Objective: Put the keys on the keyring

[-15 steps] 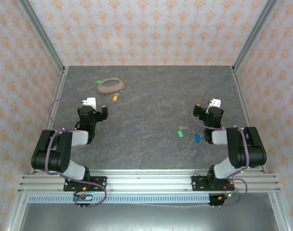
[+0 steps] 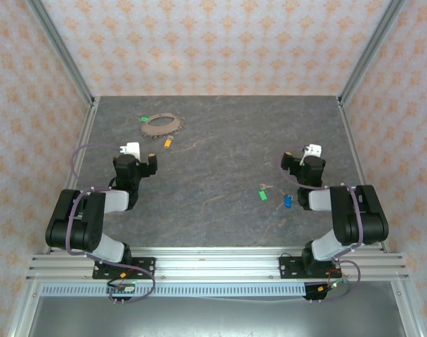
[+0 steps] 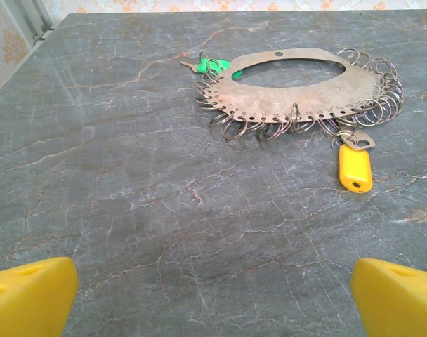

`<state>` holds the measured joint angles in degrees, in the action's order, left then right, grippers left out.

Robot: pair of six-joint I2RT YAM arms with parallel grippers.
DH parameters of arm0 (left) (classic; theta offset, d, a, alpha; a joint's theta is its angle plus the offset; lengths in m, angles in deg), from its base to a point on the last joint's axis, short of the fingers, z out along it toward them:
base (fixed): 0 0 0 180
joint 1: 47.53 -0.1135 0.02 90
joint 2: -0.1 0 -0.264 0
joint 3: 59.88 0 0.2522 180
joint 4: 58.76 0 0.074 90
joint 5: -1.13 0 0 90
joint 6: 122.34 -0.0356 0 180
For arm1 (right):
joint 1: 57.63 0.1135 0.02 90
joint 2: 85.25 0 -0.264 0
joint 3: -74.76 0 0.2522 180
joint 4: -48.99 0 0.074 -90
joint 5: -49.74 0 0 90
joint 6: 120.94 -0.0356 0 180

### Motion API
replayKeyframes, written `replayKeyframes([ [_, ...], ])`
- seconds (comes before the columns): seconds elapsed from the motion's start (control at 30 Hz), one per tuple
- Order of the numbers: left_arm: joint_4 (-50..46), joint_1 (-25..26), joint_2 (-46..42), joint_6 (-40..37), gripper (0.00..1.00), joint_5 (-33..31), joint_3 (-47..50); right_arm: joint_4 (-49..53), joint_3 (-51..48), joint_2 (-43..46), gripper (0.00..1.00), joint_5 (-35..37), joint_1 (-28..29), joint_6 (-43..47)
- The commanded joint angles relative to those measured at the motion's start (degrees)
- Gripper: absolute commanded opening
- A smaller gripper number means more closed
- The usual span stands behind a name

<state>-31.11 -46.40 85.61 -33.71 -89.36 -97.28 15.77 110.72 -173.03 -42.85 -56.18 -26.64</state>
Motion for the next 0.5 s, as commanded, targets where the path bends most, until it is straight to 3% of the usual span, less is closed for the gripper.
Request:
replayKeyframes([
  [0.0, 0.09, 0.63, 0.09, 0.4, 1.0, -1.39, -1.32, -0.04, 0.5, 0.6, 0.99, 0.35, -0.21, -0.25],
  [0.47, 0.12, 0.61, 0.09, 0.4, 1.0, -1.44, -1.3, -0.47, 0.23, 0.62, 0.99, 2.46, -0.16, -0.92],
])
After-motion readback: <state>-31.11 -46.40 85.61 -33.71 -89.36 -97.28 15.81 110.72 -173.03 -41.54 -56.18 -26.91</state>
